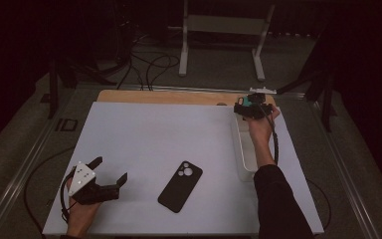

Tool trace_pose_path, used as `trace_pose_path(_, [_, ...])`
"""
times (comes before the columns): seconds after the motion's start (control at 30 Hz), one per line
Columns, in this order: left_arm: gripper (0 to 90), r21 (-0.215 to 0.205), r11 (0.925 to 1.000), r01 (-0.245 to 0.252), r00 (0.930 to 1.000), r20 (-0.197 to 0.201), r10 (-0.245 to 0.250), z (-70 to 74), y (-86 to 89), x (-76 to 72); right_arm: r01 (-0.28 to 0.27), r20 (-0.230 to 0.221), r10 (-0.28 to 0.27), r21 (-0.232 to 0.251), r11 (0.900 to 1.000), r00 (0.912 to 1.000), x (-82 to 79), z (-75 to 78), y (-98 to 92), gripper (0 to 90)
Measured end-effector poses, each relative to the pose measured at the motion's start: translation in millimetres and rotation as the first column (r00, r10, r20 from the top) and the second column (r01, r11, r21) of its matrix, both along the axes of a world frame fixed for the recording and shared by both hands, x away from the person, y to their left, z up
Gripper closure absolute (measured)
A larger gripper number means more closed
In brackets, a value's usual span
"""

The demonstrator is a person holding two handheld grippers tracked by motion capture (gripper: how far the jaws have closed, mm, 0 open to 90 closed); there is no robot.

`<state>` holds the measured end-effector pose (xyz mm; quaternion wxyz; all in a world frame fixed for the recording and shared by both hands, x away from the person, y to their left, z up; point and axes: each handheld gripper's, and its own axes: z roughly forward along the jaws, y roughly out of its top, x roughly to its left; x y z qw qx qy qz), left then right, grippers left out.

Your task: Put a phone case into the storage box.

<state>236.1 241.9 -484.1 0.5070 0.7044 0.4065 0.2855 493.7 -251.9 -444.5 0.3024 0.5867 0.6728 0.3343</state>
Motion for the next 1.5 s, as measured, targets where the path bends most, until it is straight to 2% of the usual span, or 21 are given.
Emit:
trace_pose_path(0.47, [0.3,0.004,1.0,-0.001,1.0,-0.002,0.001,-0.3,-0.4,0.2,-0.007,0.037,0.005,0.045,0.999,0.9993,-8.0,9.6,-6.2,10.3])
trace_pose_path(0.83, [0.3,0.002,1.0,-0.006,1.0,-0.002,0.006,-0.3,-0.5,0.3,-0.068,0.071,0.061,0.096,0.993,0.9956,-22.4,23.1,-6.3,10.6])
trace_pose_path(1.0, [0.3,0.004,1.0,-0.006,1.0,-0.002,0.006,-0.3,-0.5,0.3,-0.112,0.088,0.103,0.104,0.988,0.9908,-33.1,27.2,-1.2,10.6])
trace_pose_path(1.2, [0.3,0.011,0.9999,-0.008,1.0,-0.006,0.008,-0.5,-1.1,0.5,-0.15,0.078,0.142,0.111,0.982,0.9868,-42.1,27.9,2.5,10.5])
trace_pose_path(1.5, [0.3,0.023,0.9997,-0.011,0.9997,-0.022,0.011,-1.3,-1.9,1.4,-0.247,0.107,0.234,0.122,0.961,0.9662,-64.7,34.2,10.8,10.4])
